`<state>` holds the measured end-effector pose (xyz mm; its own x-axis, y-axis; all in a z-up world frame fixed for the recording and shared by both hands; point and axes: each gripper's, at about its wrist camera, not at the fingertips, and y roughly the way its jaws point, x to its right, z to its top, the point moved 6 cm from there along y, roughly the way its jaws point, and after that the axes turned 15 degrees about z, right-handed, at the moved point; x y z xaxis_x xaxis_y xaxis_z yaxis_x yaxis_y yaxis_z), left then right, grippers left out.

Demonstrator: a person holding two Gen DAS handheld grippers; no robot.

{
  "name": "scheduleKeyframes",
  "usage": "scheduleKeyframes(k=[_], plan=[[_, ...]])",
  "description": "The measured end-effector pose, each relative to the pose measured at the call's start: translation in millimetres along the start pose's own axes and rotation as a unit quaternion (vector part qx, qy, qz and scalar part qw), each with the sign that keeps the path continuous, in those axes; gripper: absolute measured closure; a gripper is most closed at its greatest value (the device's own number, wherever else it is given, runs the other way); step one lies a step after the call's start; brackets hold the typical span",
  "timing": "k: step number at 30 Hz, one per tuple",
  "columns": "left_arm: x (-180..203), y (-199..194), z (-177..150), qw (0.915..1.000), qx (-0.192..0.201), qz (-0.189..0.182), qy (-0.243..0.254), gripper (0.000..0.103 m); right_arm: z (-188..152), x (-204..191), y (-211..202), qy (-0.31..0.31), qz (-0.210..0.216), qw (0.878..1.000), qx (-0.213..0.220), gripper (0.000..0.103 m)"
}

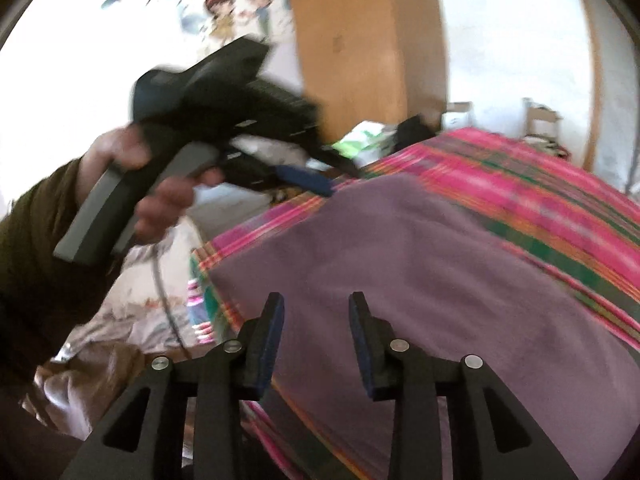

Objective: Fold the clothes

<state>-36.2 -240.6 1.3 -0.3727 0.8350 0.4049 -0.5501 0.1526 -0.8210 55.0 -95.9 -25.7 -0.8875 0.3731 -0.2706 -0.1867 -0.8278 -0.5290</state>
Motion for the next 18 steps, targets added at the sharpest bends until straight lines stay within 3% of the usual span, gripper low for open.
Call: scheduleKeyframes(k=[3, 8, 11, 18], plan=[[18.7, -22.9, -8.2, 0.9993, 0.026, -0.001, 0.027, 0.068, -3.3, 14.7, -49.1, 0.027, -0.029, 0.998, 0.045, 0.068], [86.4, -11.7, -23.8, 0.9958, 0.024, -0.037, 0.080, 0.068, -33.8, 71.8, -124.0, 0.095, -0.123, 0.984, 0.084, 0.068], [121.9, 6.3, -38.2, 0.9915, -0.003, -0.053, 0.119, 0.068, -66.7, 109.9, -162.1, 0.146, -0.197, 0.966, 0.081, 0.068], [198.6, 42.3, -76.4, 0.9734, -0.039, -0.069, 0.215, 0.068, -137.1, 164.1, -242.7, 0.227, -0.312, 0.919, 0.084, 0.068]])
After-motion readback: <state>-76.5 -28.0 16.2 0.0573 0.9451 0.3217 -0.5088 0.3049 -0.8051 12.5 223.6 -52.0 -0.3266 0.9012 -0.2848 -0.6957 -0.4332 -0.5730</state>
